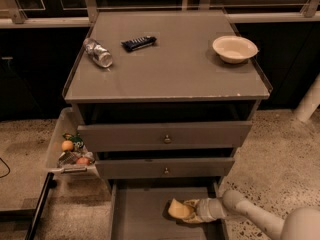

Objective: Pick sponge from bottom drawer and place on counter

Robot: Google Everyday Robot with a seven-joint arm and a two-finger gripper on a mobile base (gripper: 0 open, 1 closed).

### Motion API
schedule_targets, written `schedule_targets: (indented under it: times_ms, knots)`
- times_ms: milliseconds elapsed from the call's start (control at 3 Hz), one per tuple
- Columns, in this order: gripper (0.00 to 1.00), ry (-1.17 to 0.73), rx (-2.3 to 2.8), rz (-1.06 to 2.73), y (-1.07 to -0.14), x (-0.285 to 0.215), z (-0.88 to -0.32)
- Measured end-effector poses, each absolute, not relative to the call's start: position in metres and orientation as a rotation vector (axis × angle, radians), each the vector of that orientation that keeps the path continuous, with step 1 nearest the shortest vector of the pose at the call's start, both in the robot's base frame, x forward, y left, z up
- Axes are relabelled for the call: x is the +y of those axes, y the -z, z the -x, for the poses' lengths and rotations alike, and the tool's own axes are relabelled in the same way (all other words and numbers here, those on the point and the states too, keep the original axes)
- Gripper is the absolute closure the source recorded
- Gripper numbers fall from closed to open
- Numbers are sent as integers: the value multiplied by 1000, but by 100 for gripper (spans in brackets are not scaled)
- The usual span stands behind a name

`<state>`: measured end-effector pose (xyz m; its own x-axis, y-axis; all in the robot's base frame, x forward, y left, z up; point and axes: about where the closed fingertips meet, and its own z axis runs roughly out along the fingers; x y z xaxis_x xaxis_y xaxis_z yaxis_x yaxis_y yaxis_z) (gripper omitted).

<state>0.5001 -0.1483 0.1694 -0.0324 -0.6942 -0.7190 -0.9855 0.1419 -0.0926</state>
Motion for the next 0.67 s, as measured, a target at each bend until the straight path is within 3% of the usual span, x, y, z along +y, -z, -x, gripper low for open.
schedule_targets:
  times_ms: [333,667]
  knots:
    - [100,-623,1691,1621,-226,-172,-491]
    - [100,-528,1631,1637,-296,-201,-485]
